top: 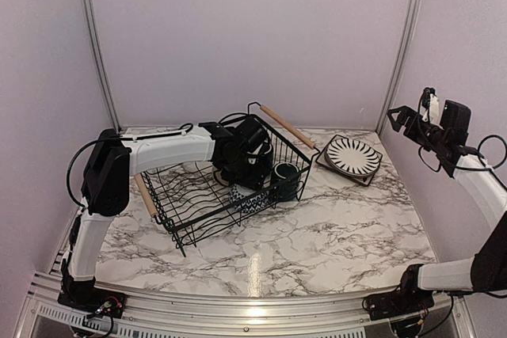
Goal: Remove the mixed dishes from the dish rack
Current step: Grab the bowl from the dish rack, then pass from the left arm to the right, then place the bowl at the corner of the board.
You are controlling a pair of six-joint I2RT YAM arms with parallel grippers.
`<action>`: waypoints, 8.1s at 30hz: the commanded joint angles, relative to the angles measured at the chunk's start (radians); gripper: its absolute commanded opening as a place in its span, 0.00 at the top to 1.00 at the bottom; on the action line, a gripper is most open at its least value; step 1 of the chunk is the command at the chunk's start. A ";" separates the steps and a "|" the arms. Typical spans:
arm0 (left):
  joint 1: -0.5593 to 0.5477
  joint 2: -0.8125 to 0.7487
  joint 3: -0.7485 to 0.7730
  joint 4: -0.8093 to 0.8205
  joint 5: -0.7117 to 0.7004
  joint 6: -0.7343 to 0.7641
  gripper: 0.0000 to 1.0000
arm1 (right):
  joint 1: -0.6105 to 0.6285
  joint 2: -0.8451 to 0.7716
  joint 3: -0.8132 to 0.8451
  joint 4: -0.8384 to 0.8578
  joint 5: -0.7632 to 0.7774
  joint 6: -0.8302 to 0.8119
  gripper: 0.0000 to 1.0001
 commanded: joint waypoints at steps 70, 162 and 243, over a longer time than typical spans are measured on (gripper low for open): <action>0.018 -0.097 -0.070 -0.150 -0.004 0.029 0.61 | -0.004 0.015 -0.010 0.004 -0.036 0.024 0.02; 0.115 -0.815 -0.555 0.668 0.136 -0.132 0.20 | 0.845 0.600 0.493 0.666 -0.424 0.660 1.00; 0.117 -0.721 -0.549 0.547 0.076 -0.038 0.01 | 0.339 0.602 0.172 -0.668 0.665 -0.078 0.83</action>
